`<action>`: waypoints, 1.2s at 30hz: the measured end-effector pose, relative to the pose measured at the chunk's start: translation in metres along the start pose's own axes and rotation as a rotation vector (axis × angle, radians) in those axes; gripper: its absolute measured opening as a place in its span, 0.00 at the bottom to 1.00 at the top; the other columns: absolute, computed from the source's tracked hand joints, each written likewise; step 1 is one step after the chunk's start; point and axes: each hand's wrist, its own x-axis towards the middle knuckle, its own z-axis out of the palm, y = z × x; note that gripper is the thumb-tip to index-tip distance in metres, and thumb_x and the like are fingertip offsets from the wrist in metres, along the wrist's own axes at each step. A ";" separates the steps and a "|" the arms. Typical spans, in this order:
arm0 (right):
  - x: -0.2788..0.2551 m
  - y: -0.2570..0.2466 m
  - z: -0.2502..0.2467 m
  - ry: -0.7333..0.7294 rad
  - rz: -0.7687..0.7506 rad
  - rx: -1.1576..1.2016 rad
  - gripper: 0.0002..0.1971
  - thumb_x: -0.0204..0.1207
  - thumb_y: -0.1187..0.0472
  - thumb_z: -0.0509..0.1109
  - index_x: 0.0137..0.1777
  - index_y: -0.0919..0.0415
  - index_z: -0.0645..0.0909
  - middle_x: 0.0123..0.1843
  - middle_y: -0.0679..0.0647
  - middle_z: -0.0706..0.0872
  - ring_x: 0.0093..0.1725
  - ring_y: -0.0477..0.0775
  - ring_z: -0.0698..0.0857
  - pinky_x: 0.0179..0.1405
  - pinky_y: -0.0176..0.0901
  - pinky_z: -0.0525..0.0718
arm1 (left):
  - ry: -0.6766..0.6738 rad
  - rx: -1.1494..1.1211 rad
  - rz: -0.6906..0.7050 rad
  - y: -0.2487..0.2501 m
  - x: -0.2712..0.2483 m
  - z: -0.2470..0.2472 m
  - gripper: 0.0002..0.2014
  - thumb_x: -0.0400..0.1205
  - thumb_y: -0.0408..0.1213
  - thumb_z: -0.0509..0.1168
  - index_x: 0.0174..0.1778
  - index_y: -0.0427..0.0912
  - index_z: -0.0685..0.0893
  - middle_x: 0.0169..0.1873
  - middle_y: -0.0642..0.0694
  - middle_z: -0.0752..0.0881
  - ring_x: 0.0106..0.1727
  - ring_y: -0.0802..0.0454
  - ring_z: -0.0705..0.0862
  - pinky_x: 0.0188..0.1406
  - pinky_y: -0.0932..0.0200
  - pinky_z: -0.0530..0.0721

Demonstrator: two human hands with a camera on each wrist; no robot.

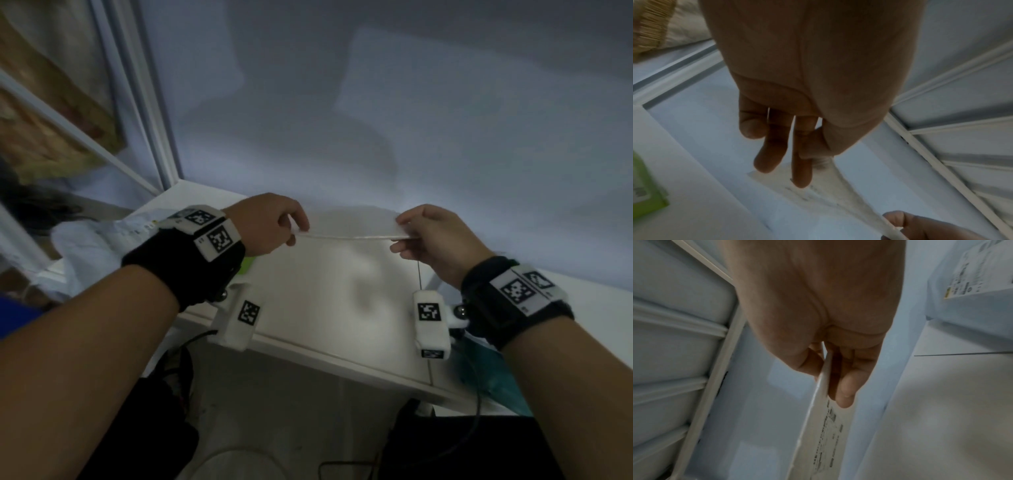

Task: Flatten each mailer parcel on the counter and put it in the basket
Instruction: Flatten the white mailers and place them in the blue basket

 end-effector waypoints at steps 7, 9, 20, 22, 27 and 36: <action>0.005 0.022 0.012 -0.064 0.077 -0.199 0.08 0.82 0.71 0.60 0.49 0.60 0.79 0.44 0.61 0.84 0.33 0.56 0.89 0.26 0.39 0.82 | -0.131 0.034 -0.167 -0.015 0.011 0.038 0.13 0.79 0.28 0.57 0.52 0.48 0.82 0.45 0.47 0.89 0.30 0.47 0.84 0.39 0.53 0.85; 0.005 0.030 0.014 -0.138 0.125 -0.336 0.07 0.82 0.70 0.59 0.52 0.57 0.74 0.43 0.62 0.88 0.31 0.55 0.87 0.22 0.38 0.73 | -0.163 0.031 -0.203 -0.022 0.013 0.049 0.12 0.80 0.28 0.56 0.51 0.46 0.81 0.47 0.43 0.88 0.27 0.49 0.82 0.34 0.55 0.84; -0.001 0.035 0.016 -0.330 0.321 -0.676 0.08 0.84 0.58 0.62 0.61 0.58 0.75 0.34 0.62 0.87 0.23 0.54 0.81 0.18 0.34 0.65 | -0.076 -0.267 -0.434 -0.062 0.031 0.079 0.11 0.80 0.24 0.62 0.53 0.40 0.71 0.31 0.34 0.86 0.28 0.42 0.84 0.31 0.54 0.82; 0.003 0.036 0.014 -0.265 0.273 -0.671 0.09 0.84 0.58 0.62 0.60 0.60 0.75 0.37 0.63 0.88 0.25 0.55 0.80 0.18 0.35 0.64 | -0.080 -0.207 -0.439 -0.066 0.035 0.080 0.13 0.79 0.23 0.63 0.55 0.38 0.71 0.28 0.36 0.85 0.27 0.43 0.82 0.31 0.54 0.81; 0.007 0.046 0.007 -0.239 0.251 -0.660 0.09 0.83 0.58 0.62 0.58 0.62 0.77 0.40 0.60 0.90 0.28 0.55 0.81 0.21 0.37 0.66 | -0.095 0.059 -0.270 -0.071 0.045 0.086 0.15 0.80 0.26 0.61 0.61 0.39 0.82 0.49 0.37 0.88 0.47 0.39 0.86 0.42 0.58 0.78; 0.010 0.051 0.008 -0.265 0.225 -0.733 0.10 0.82 0.58 0.62 0.57 0.62 0.79 0.44 0.58 0.91 0.31 0.53 0.82 0.25 0.39 0.71 | 0.051 0.108 -0.286 -0.087 0.069 0.099 0.33 0.84 0.36 0.61 0.85 0.50 0.57 0.77 0.31 0.66 0.74 0.35 0.71 0.69 0.51 0.72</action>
